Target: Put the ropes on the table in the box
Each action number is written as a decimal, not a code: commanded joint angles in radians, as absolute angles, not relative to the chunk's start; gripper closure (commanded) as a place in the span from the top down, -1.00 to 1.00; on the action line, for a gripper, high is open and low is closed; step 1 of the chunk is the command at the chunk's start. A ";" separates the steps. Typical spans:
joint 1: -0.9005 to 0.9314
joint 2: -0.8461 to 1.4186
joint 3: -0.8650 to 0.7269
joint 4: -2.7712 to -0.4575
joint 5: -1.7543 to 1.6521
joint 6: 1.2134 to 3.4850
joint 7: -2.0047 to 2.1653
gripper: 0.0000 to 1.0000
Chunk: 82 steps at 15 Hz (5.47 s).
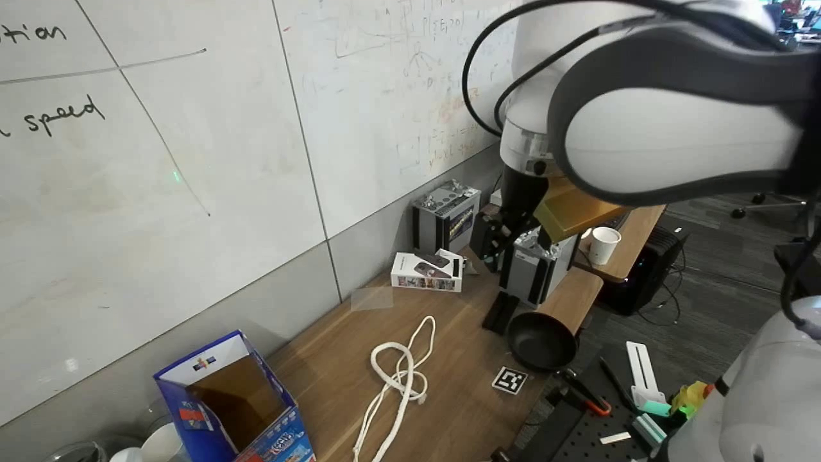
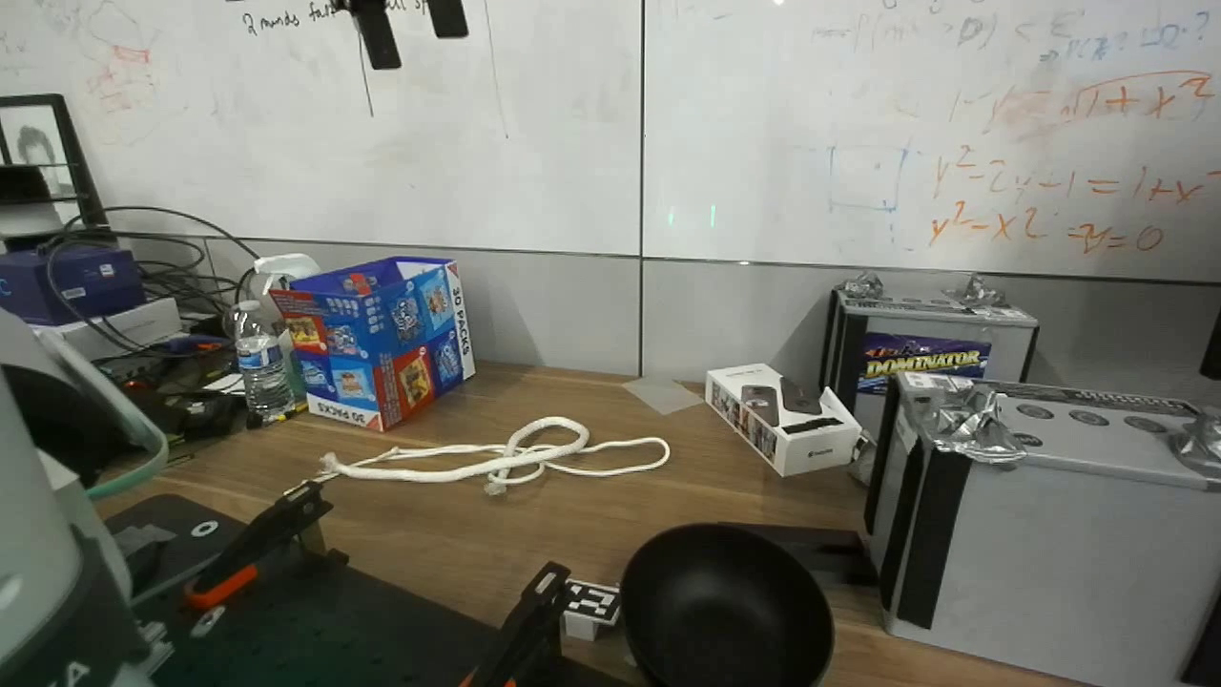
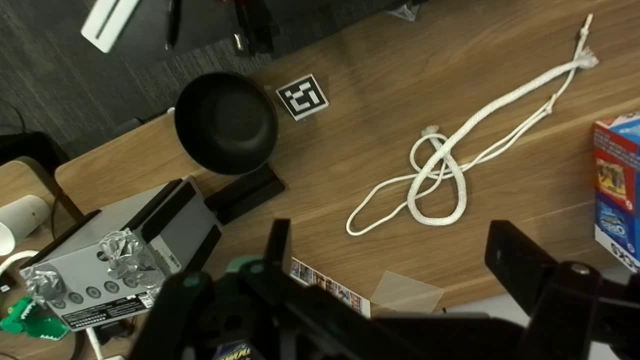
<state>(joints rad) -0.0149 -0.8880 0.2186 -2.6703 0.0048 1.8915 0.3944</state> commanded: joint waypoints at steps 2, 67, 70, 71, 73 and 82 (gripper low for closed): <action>-0.063 -0.664 0.205 -2.705 0.013 2.170 0.426 1.00; 0.287 0.818 -0.018 -2.092 0.285 2.895 1.262 1.00; 0.290 0.822 -0.019 -2.091 0.285 2.898 1.267 1.00; 0.297 0.823 -0.024 -2.091 0.283 2.899 1.271 1.00; 0.307 0.825 -0.033 -2.093 0.280 2.907 1.280 0.48; 0.315 0.809 -0.057 -2.078 0.263 2.886 1.266 -0.90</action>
<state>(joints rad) 0.3058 0.8061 -0.0366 -2.0927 0.2704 2.8948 1.2651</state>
